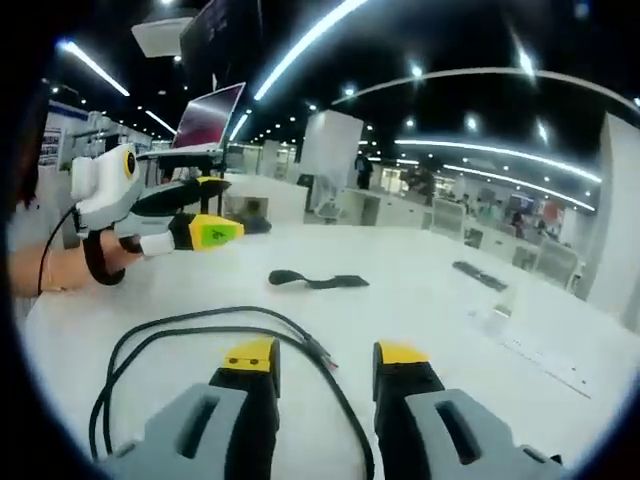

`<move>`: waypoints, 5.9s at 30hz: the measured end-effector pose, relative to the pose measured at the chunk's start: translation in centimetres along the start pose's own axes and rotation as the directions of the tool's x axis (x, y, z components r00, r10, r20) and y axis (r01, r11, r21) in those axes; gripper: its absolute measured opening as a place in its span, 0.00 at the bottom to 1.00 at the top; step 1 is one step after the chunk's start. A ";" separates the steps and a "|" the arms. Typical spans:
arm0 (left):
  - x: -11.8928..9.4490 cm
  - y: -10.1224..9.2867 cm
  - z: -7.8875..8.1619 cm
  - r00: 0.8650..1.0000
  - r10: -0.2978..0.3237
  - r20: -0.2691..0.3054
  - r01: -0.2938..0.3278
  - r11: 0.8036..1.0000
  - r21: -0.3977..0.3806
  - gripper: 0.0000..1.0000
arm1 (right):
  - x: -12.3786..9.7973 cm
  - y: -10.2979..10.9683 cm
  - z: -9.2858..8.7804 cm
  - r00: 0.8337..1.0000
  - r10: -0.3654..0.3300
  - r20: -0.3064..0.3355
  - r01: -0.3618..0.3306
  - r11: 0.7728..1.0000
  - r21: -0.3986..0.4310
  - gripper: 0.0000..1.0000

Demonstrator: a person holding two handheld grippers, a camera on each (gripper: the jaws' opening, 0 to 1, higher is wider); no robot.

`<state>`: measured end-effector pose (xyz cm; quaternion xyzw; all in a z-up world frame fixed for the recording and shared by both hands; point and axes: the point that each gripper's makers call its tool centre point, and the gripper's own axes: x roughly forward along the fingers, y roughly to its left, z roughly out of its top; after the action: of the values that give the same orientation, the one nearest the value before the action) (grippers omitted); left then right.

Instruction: Coil the Type-C to USB data cable on the desktop and secure it with Velcro straps.

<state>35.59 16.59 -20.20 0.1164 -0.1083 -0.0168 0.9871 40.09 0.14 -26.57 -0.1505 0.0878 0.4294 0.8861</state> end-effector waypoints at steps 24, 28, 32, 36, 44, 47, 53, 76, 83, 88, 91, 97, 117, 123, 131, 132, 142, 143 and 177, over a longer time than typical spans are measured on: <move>-0.1 0.0 0.2 1.000 0.000 0.004 0.001 0.999 -0.042 0.72 | 4.5 0.3 -1.8 0.991 0.074 -0.115 -0.067 0.996 0.061 0.19; 0.0 -0.2 0.2 1.000 -0.007 0.002 0.007 1.000 -0.027 0.72 | 4.9 0.5 -1.7 0.988 0.079 -0.130 -0.075 0.996 0.040 0.14; 0.1 -0.4 0.1 1.000 -0.013 -0.002 0.013 1.000 -0.023 0.71 | 5.0 1.0 -1.7 0.983 0.097 -0.157 -0.096 0.995 0.018 0.10; 0.1 -0.9 0.0 1.000 -0.030 -0.008 0.030 0.999 -0.013 0.71 | 5.0 1.3 -1.7 0.980 0.094 -0.173 -0.099 0.995 -0.024 0.08; 0.3 -1.4 -0.2 0.999 -0.048 -0.014 0.048 0.999 -0.008 0.71 | 4.0 1.6 -1.2 0.985 -0.041 -0.169 -0.015 0.948 -0.319 0.05; 0.3 -1.5 -0.3 0.998 -0.053 -0.016 0.053 0.999 -0.011 0.71 | 3.2 1.7 -1.0 0.985 -0.093 -0.143 0.026 0.910 -0.413 0.04; 0.2 -1.9 -0.3 0.997 -0.069 -0.020 0.069 0.997 -0.025 0.72 | -0.1 0.5 3.1 0.960 -0.275 0.048 0.244 0.742 -0.624 0.04; -3.4 -12.6 3.9 0.832 -0.532 0.155 0.554 0.807 -0.204 0.30 | -12.0 3.2 8.8 0.820 -0.408 0.401 0.572 0.605 -0.555 0.04; -3.3 -12.0 4.3 0.828 -0.526 0.194 0.561 0.778 -0.284 0.15 | -12.6 1.8 7.5 0.812 -0.448 0.373 0.583 0.640 -0.500 0.04; -3.9 -13.0 4.1 0.819 -0.544 0.184 0.574 0.770 -0.279 0.14 | -12.6 1.8 7.6 0.810 -0.451 0.375 0.586 0.642 -0.494 0.04; -4.0 -13.0 4.2 0.818 -0.544 0.185 0.574 0.771 -0.275 0.07 | -12.6 1.7 7.2 0.812 -0.453 0.368 0.583 0.653 -0.483 0.04; -4.8 -12.8 4.9 0.825 -0.523 0.214 0.565 0.762 -0.315 0.04 | -12.5 1.4 6.6 0.822 -0.457 0.341 0.565 0.733 -0.379 0.04; -2.6 -9.7 5.8 0.836 -0.487 0.253 0.548 0.745 -0.381 0.04 | -11.3 2.7 5.2 0.894 -0.363 0.264 0.351 0.932 0.094 0.04; -2.2 -9.0 5.9 0.842 -0.479 0.248 0.539 0.765 -0.353 0.04 | -10.9 3.3 5.1 0.905 -0.335 0.260 0.316 0.942 0.113 0.04; -2.0 -8.9 5.5 0.850 -0.473 0.233 0.527 0.776 -0.346 0.04 | -10.9 3.4 5.8 0.898 -0.310 0.312 0.281 0.950 0.134 0.05; -2.1 -8.9 5.6 0.850 -0.472 0.235 0.527 0.776 -0.346 0.04 | -11.0 3.4 6.1 0.894 -0.306 0.327 0.272 0.951 0.145 0.05; -1.9 -8.5 5.5 0.856 -0.461 0.233 0.516 0.790 -0.331 0.04 | -13.8 0.8 8.7 0.854 -0.341 0.393 0.326 0.939 0.107 0.07; -1.9 -8.5 5.6 0.855 -0.461 0.237 0.517 0.788 -0.333 0.04 | -13.8 0.2 8.2 0.856 -0.352 0.378 0.332 0.936 0.120 0.08; -3.0 -7.1 8.5 0.821 -0.435 0.370 0.563 0.722 -0.401 0.04 | -4.8 -1.8 -5.7 0.967 -0.215 -0.139 0.232 0.965 0.122 0.19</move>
<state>30.72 7.98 -14.40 -0.1175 -0.1877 -0.3257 0.9192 38.40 -6.36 -30.22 -0.1248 0.1546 0.3092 0.9300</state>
